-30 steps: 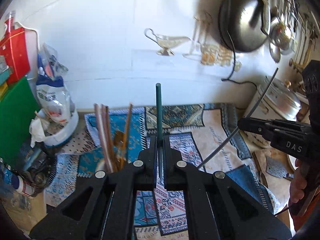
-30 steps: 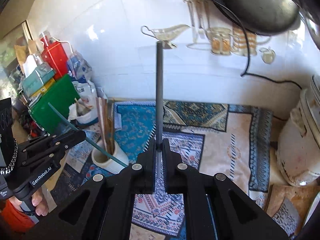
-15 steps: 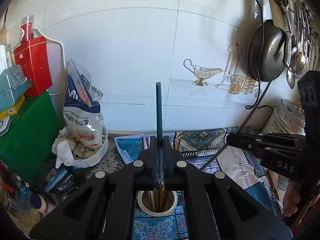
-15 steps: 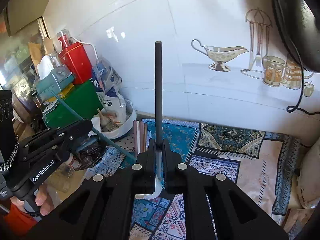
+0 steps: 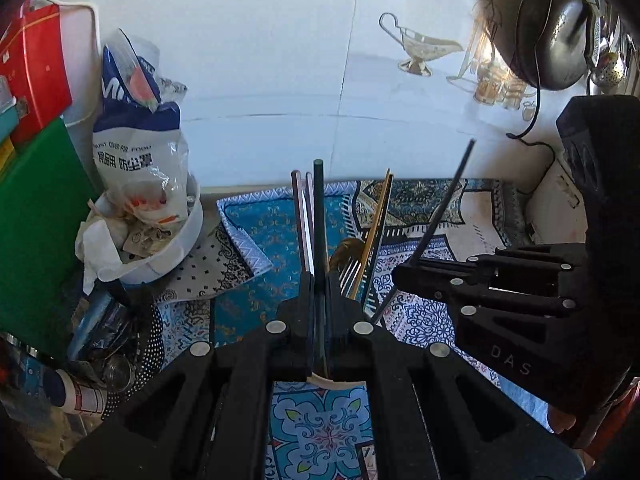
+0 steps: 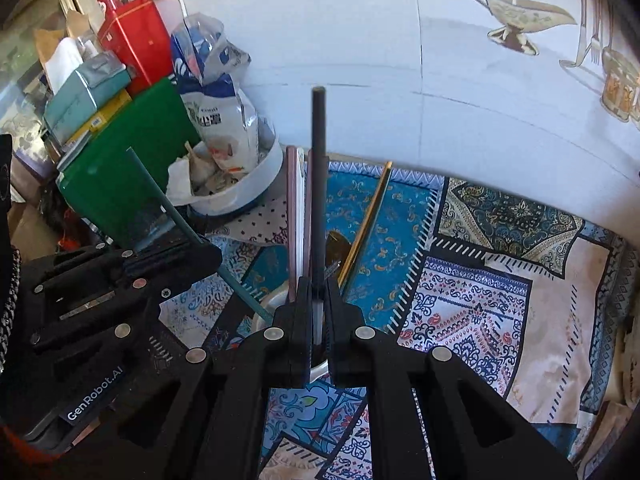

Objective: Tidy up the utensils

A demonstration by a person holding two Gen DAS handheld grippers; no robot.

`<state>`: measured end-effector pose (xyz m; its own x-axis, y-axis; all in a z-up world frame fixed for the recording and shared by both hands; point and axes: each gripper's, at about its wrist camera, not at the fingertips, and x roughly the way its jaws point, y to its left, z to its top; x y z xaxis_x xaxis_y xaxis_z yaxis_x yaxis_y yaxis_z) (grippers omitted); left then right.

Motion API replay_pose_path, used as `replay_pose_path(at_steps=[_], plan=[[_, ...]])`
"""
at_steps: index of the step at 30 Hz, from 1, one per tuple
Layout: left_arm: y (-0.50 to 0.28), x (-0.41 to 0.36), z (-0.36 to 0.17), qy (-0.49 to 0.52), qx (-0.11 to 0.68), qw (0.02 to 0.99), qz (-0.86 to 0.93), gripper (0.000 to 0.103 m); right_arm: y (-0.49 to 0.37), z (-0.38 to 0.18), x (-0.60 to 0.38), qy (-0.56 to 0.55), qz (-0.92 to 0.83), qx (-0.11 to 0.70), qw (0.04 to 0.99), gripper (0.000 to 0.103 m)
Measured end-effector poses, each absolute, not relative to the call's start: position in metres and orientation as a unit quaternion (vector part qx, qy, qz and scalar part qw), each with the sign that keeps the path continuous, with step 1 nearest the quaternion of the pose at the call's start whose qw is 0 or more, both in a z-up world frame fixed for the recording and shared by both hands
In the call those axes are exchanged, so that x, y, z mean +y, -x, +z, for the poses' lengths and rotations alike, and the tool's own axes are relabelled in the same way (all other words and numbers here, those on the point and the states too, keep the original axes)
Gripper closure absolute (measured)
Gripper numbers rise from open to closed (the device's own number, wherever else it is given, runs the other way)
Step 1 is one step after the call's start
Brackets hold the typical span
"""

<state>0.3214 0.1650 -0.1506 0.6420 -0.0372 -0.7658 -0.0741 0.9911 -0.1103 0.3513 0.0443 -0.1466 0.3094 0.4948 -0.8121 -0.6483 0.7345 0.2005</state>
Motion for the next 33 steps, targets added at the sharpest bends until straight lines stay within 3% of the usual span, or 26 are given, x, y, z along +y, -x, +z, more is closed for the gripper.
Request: replay_pose_path(at_steps=[6,8,14,25,29,33], plan=[[-0.323,0.168,-0.157,0.074,0.437,0.896,0.027,0.099,-0.353,-0.158,0.046,0.108,0.339,0.488,0.797,0.097],[-0.319,0.168,-0.151,0.080,0.433,0.897,0.036,0.097,-0.352,-0.155,0.043,0.110,0.338,0.487,0.798,0.092],[-0.287,0.159,-0.116,0.112,0.390,0.911,0.070,0.076,-0.336,-0.125,0.015,0.115,0.351,0.450,0.813,0.085],[-0.198,0.106,-0.025,0.099,0.262,0.955,0.094,0.066,-0.263,-0.020,-0.066,0.080,0.383,0.308,0.867,0.077],[-0.152,0.087,0.008,0.081,0.207,0.972,0.080,0.062,-0.221,0.014,-0.091,0.059,0.376,0.244,0.892,0.062],[-0.098,0.070,0.035,0.056,0.152,0.984,0.077,0.053,-0.173,0.042,-0.107,0.040,0.357,0.186,0.915,0.056]])
